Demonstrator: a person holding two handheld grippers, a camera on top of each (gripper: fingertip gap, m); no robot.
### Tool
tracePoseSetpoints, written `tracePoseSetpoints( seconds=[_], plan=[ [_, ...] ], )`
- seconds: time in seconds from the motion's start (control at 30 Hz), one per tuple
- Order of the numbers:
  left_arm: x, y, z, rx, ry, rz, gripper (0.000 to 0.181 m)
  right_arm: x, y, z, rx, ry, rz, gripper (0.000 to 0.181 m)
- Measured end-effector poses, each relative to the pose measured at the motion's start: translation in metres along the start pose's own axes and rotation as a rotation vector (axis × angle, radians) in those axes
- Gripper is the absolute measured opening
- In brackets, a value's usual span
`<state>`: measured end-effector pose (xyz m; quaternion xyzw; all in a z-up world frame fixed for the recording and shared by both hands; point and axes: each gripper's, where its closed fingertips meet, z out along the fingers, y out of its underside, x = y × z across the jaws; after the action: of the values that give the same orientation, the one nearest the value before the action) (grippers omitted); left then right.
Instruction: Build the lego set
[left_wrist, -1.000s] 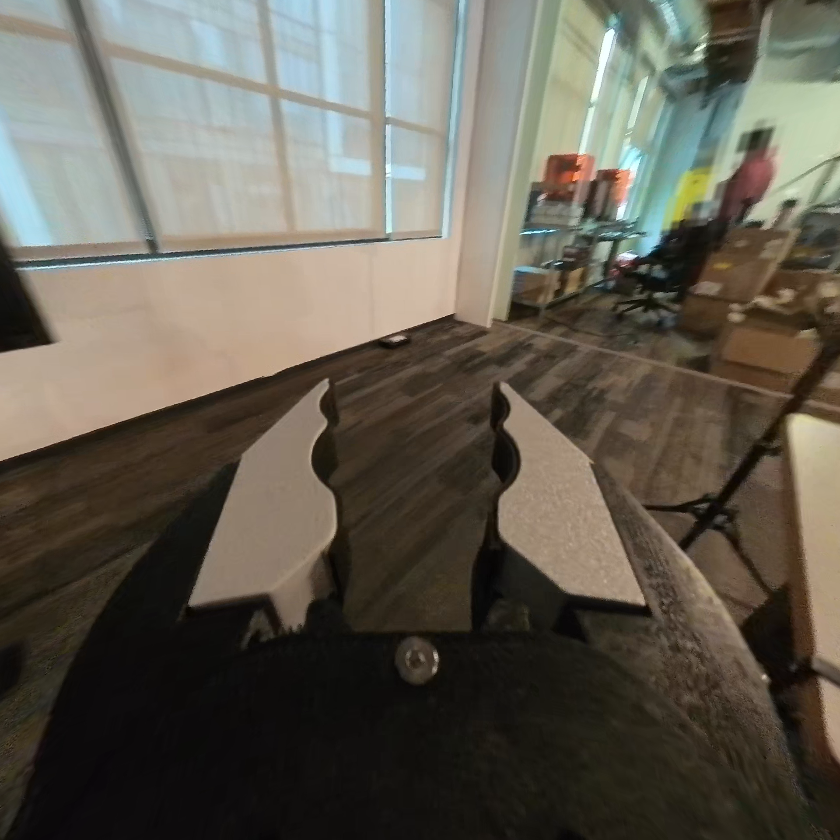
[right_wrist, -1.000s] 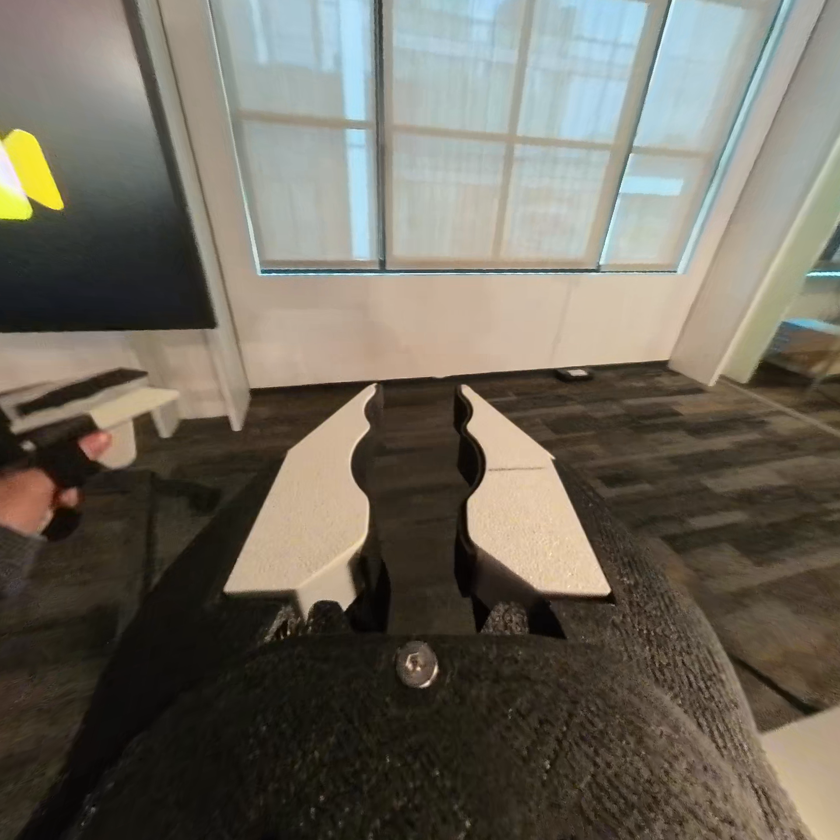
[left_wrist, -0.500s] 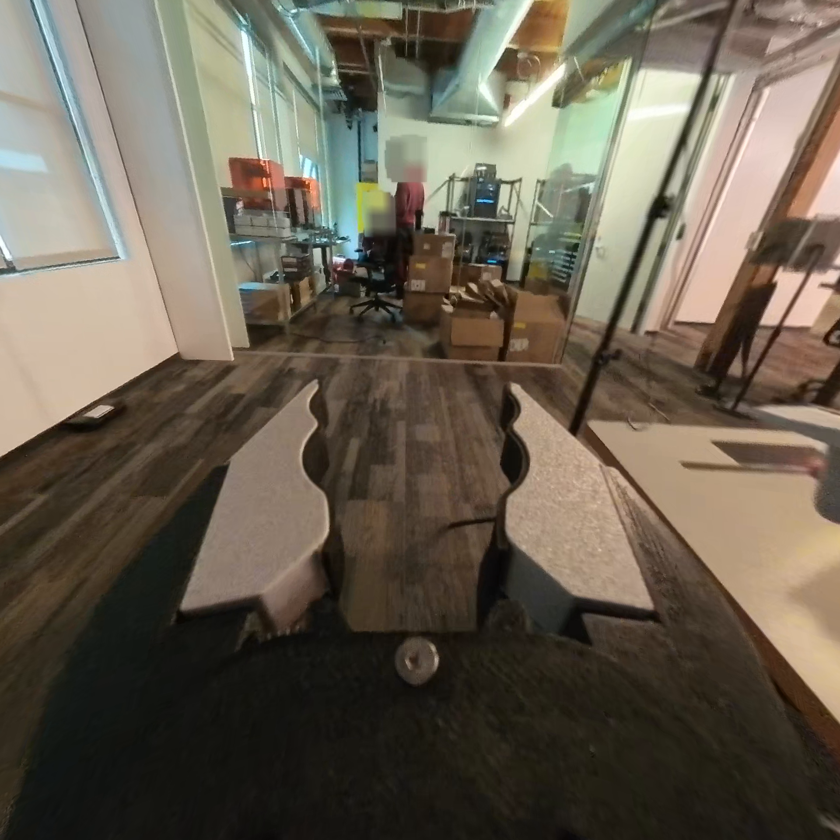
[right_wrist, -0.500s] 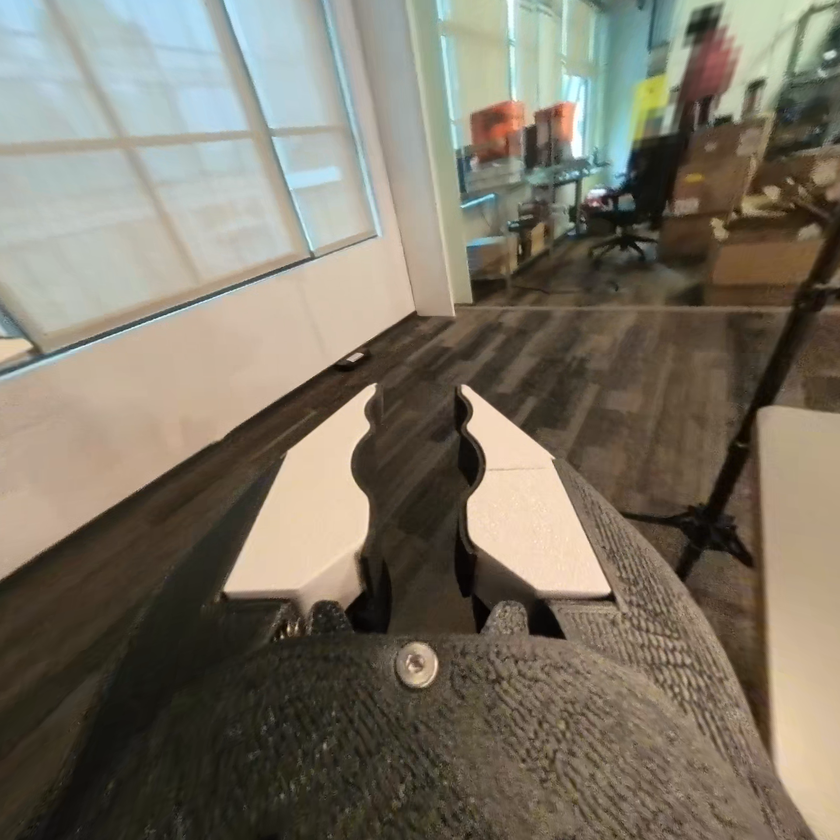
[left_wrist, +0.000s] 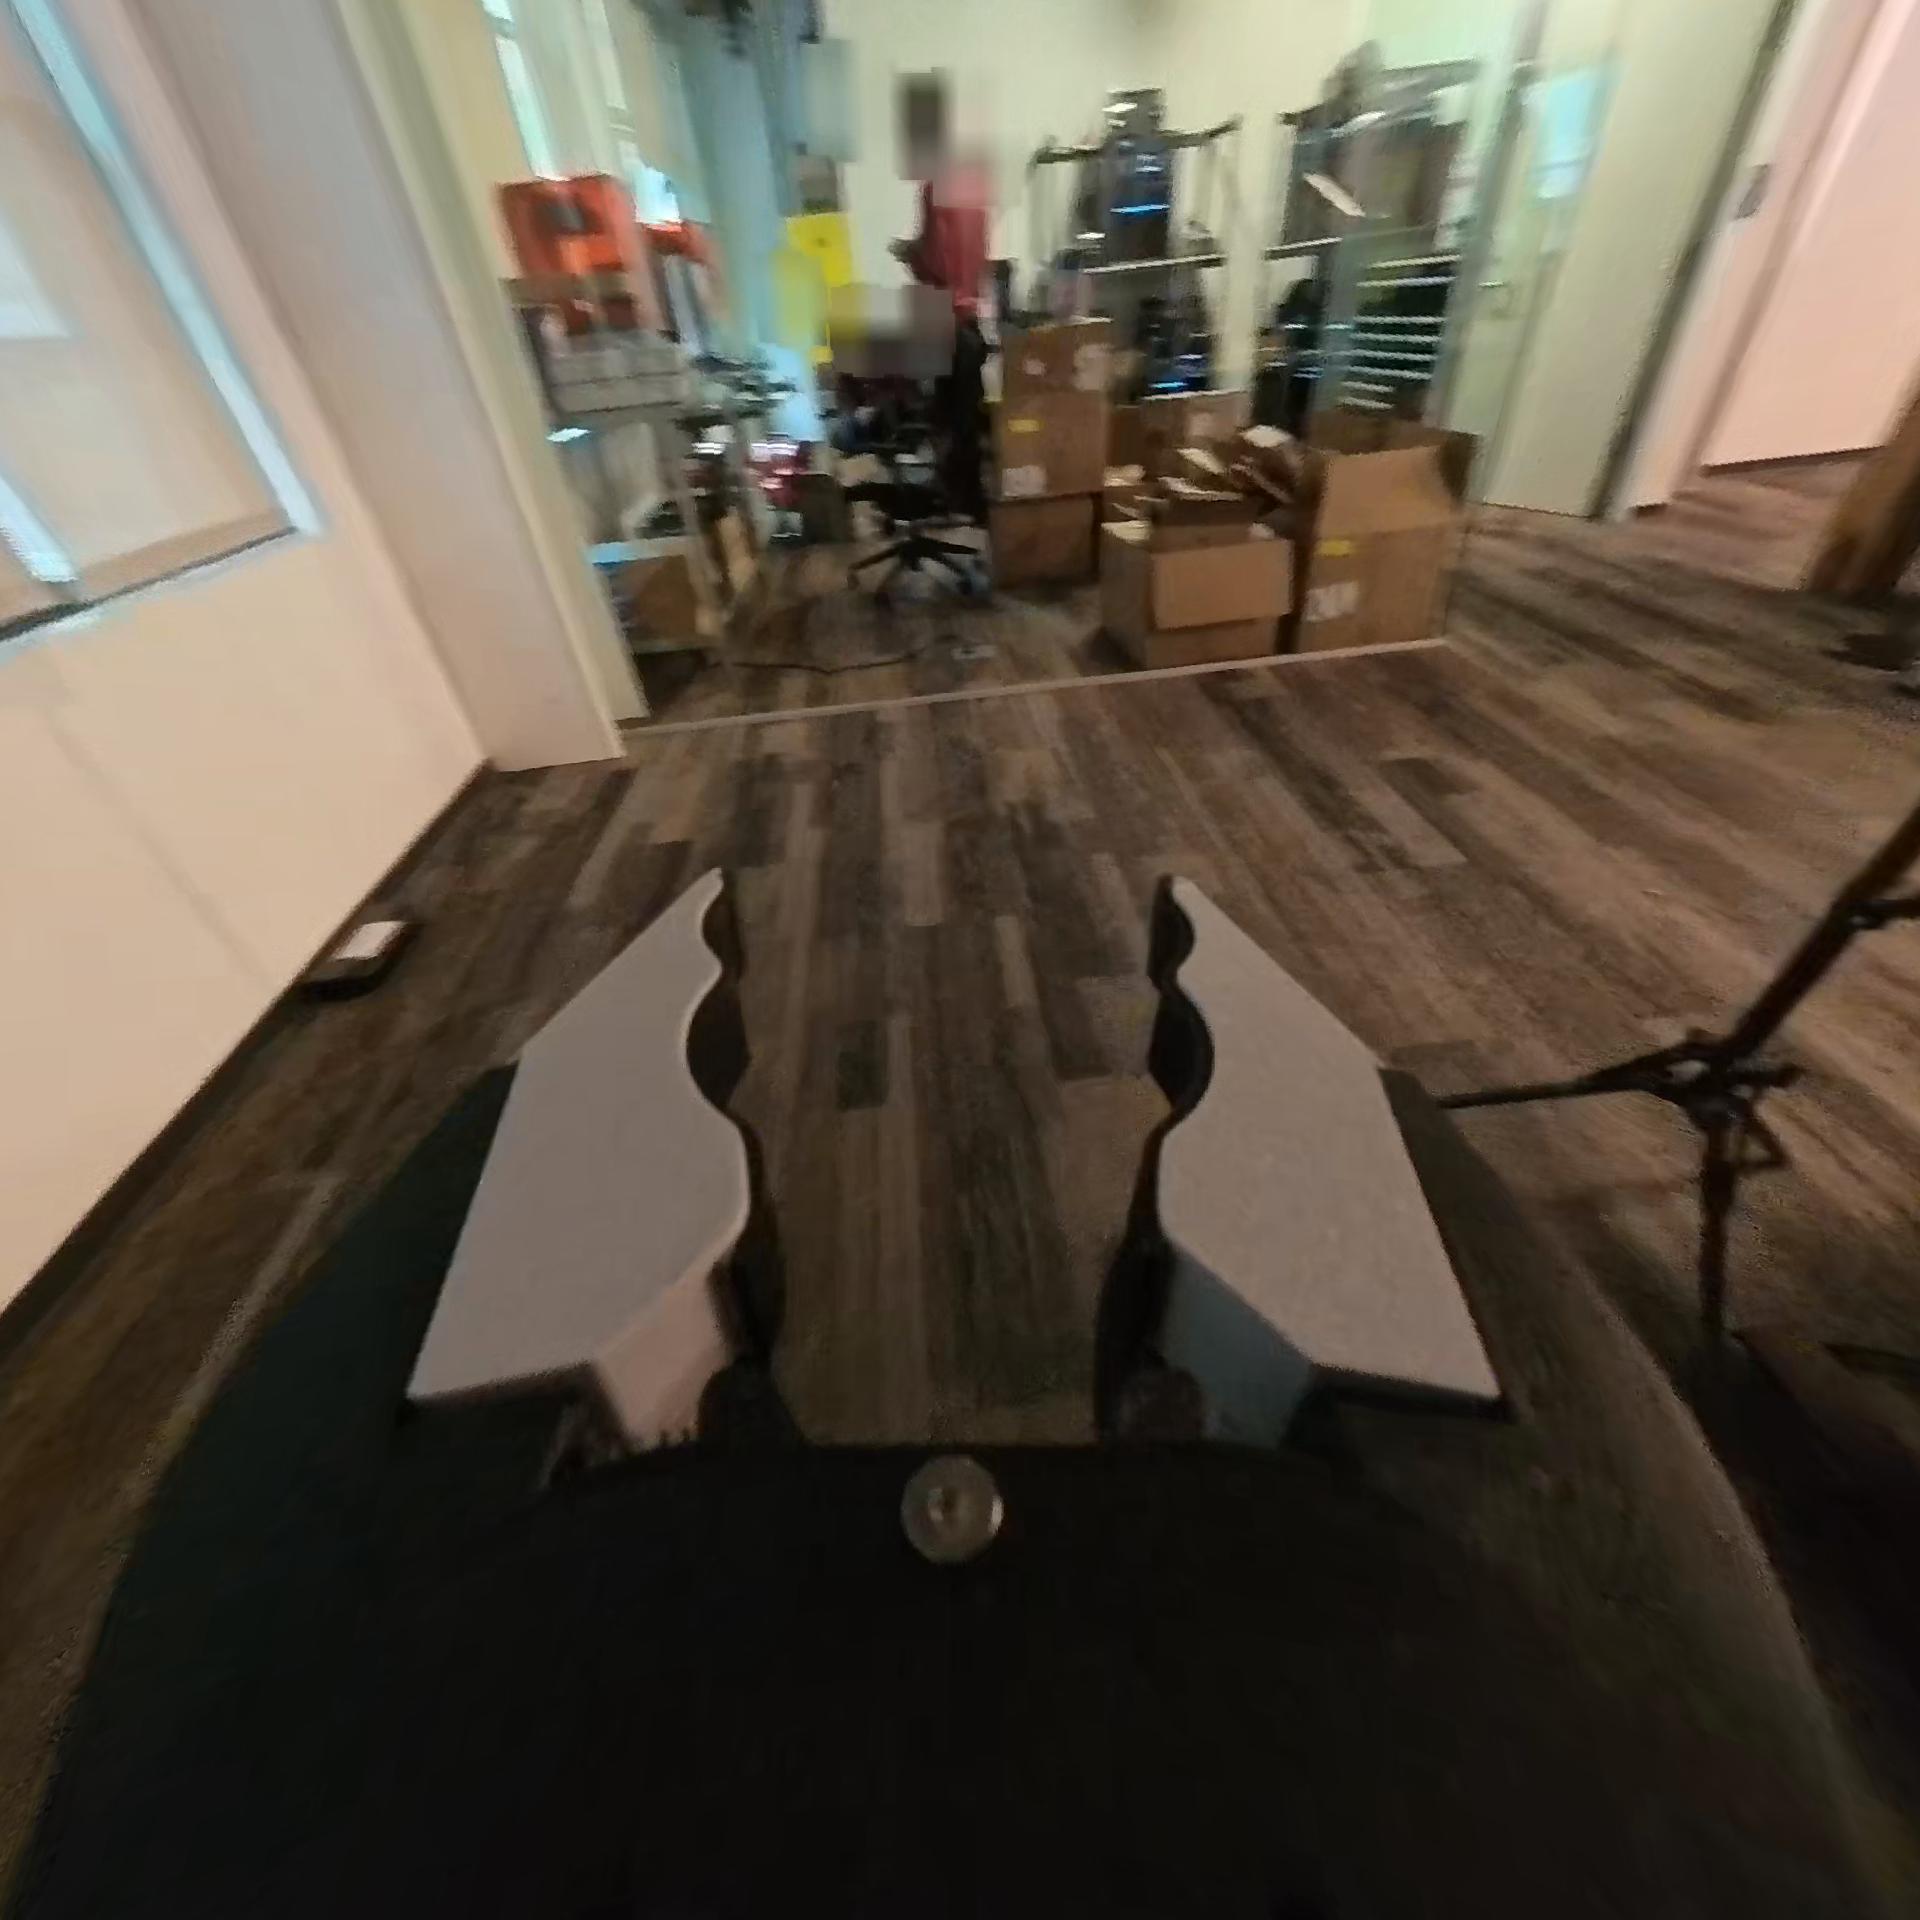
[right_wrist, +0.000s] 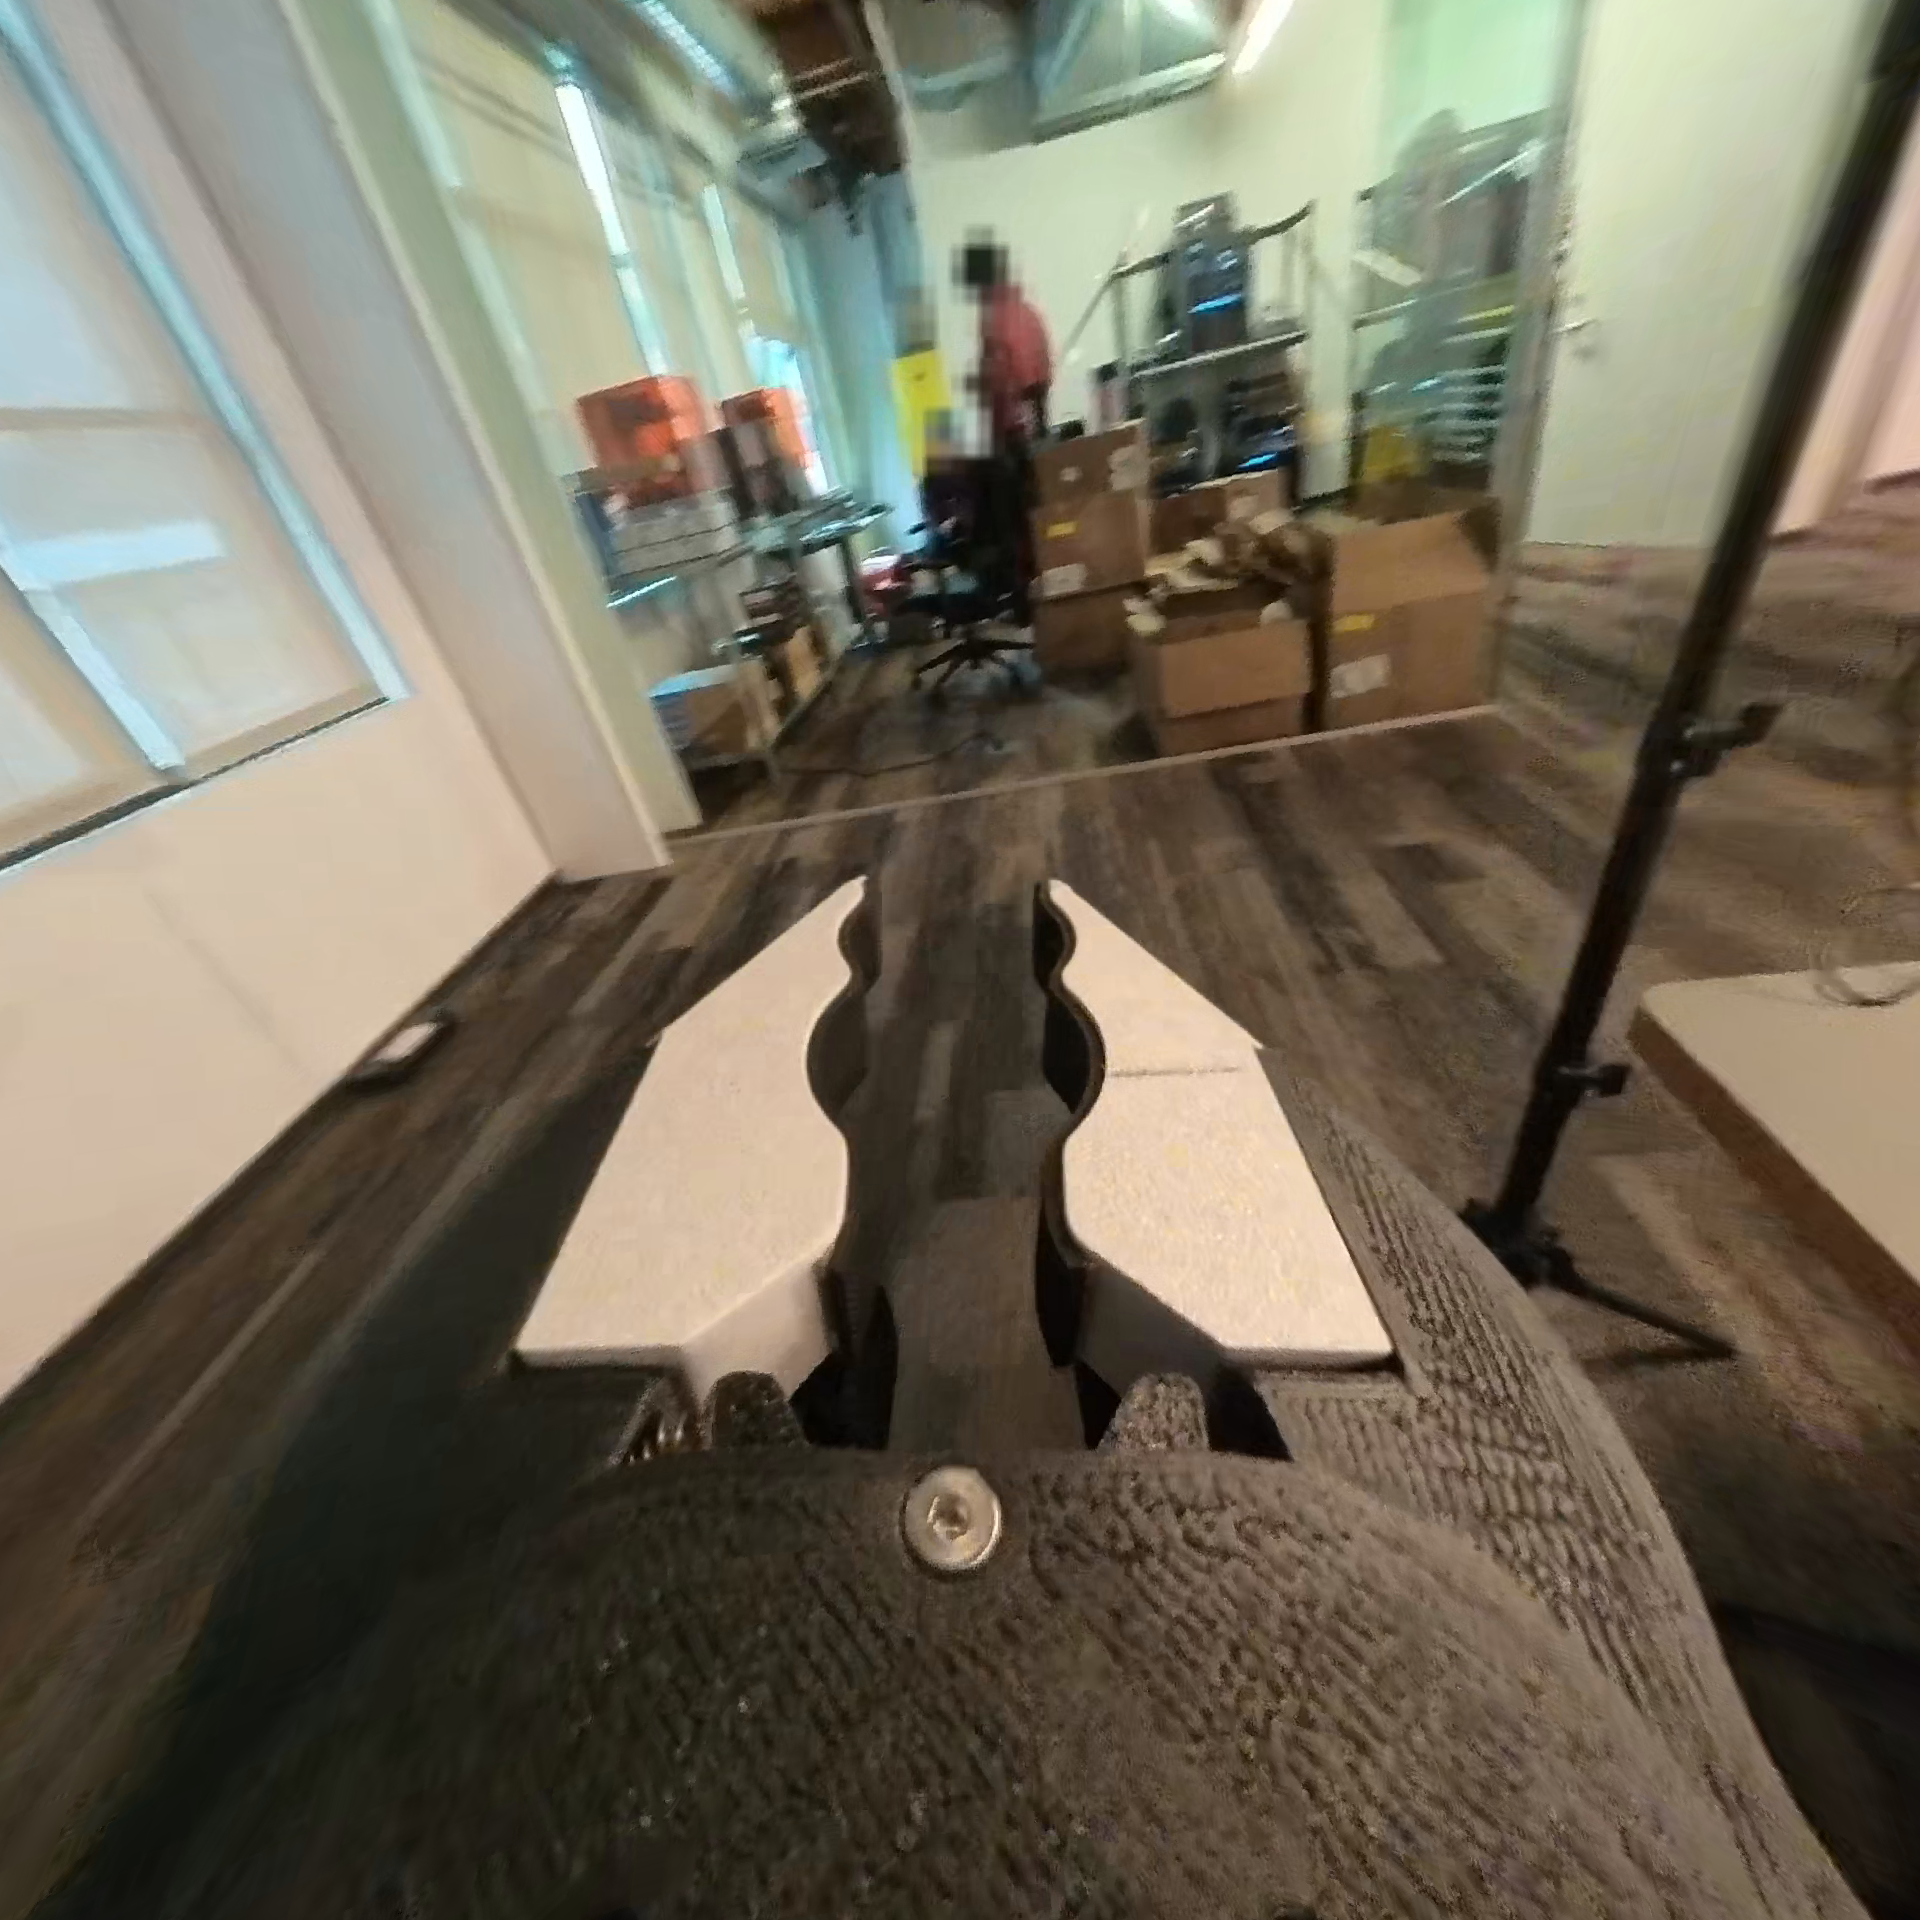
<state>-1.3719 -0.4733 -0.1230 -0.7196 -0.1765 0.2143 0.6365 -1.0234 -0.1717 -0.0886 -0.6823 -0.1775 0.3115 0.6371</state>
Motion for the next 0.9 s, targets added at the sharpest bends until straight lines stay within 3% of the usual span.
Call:
tracePoseSetpoints(
  seconds=[0.07, 0.2, 0.37, 0.5, 0.6, 0.8, 0.9],
  plan=[
    [-0.018, 0.004, 0.065, -0.035, 0.14, -0.025, 0.075, -0.019, 0.009, 0.034, 0.001, 0.126, -0.018, 0.025],
    [-0.028, -0.009, 0.197, -0.049, 0.4, -0.003, 0.073, -0.07, 0.006, 0.102, -0.022, 0.21, -0.044, 0.025],
    [-0.012, -0.04, 0.367, 0.057, 0.568, 0.019, 0.07, -0.079, 0.012, 0.183, -0.04, 0.348, -0.152, 0.02],
    [-0.006, -0.067, 0.5, 0.111, 0.561, -0.096, 0.068, -0.051, 0.024, 0.287, -0.027, 0.402, -0.118, 0.019],
    [-0.025, -0.072, 0.588, 0.074, 0.497, -0.194, 0.064, -0.02, 0.032, 0.374, -0.057, 0.443, -0.049, 0.018],
    [-0.067, -0.06, 0.754, 0.019, 0.358, -0.001, 0.04, 0.05, 0.022, 0.51, -0.022, 0.491, 0.026, 0.018],
    [-0.076, -0.061, 0.846, -0.005, 0.318, 0.021, 0.038, 0.1, 0.024, 0.571, -0.008, 0.594, 0.031, 0.017]
  ],
)
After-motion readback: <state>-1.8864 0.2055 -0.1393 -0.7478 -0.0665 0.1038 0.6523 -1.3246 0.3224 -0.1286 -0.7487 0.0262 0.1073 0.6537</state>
